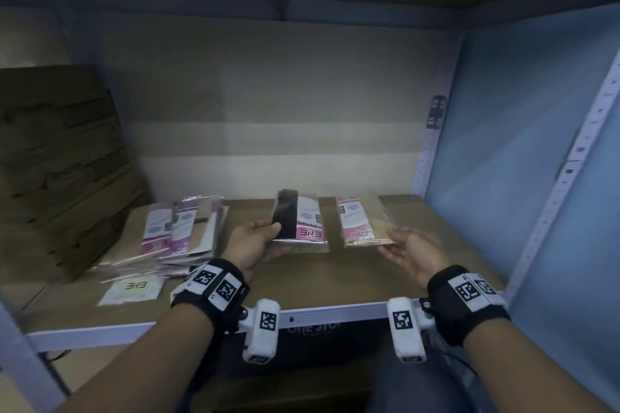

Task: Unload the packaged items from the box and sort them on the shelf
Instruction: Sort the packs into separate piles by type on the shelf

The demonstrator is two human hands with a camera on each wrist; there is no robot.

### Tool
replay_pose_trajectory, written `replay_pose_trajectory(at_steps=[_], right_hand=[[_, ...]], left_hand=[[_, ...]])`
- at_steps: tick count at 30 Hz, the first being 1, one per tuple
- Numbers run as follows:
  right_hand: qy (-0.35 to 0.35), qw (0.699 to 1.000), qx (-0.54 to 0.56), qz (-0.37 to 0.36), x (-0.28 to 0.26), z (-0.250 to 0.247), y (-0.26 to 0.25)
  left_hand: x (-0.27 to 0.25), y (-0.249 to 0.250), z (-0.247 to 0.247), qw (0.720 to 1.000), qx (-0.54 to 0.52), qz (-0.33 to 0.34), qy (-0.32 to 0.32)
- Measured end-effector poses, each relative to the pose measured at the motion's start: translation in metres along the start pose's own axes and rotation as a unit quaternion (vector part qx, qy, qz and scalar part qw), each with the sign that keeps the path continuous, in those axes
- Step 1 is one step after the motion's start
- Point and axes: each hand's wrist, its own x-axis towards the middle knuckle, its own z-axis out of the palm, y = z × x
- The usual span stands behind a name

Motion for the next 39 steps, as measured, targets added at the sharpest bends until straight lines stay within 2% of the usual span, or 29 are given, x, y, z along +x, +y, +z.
replay_pose_trajectory(at_steps=[9, 16, 24, 34, 39], right_hand=[[0.055, 0.998, -0.003, -0.018, 0.009, -0.069, -0.015], [0.086, 0.996, -0.01, -0.018, 0.02, -0.104, -0.011], [0.139, 0.987, -0.075, -0.02, 0.045, -0.125, -0.002], [0.209, 0.957, -0.2, 0.0, 0.094, -0.143, 0.005], [0.223, 0.954, -0.2, 0.011, 0.11, -0.145, 0.004]], left_hand=[[0.004, -0.025, 0.072, 0.998, 0.009, -0.024, -0.049], [0.01, -0.044, 0.109, 0.997, 0.014, -0.036, -0.073], [0.021, -0.064, 0.116, 0.997, 0.042, -0.034, -0.063], [0.039, -0.066, 0.105, 0.998, 0.046, -0.031, -0.031], [0.045, -0.068, 0.102, 0.997, 0.056, -0.033, -0.028]])
